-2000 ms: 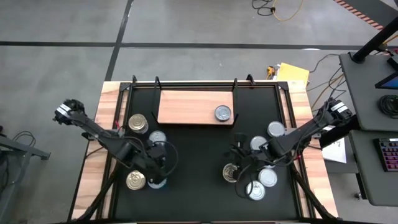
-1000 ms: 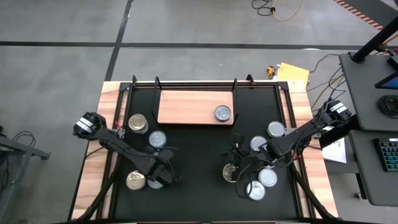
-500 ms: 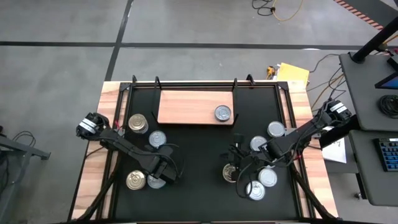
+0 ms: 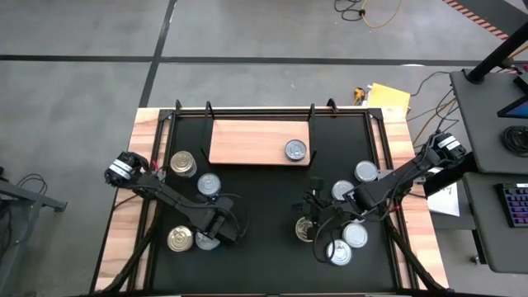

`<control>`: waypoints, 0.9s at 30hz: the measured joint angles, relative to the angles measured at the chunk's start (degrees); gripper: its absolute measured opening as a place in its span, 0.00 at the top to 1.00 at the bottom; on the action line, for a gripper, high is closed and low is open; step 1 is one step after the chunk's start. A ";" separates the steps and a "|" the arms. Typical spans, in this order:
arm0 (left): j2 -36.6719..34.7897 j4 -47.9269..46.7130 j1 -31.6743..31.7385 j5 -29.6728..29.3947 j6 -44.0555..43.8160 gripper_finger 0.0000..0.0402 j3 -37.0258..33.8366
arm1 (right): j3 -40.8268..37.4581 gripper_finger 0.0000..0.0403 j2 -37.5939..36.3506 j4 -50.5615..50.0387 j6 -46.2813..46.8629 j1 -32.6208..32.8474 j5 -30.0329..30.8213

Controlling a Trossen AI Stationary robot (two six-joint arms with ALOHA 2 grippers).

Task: Stack canned seafood by type on shelf
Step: Put the green tuna can on the shelf

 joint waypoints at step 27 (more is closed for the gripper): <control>-3.76 20.88 -0.76 -6.76 23.98 0.65 -0.04 | -0.02 0.98 0.02 0.11 0.01 0.00 0.02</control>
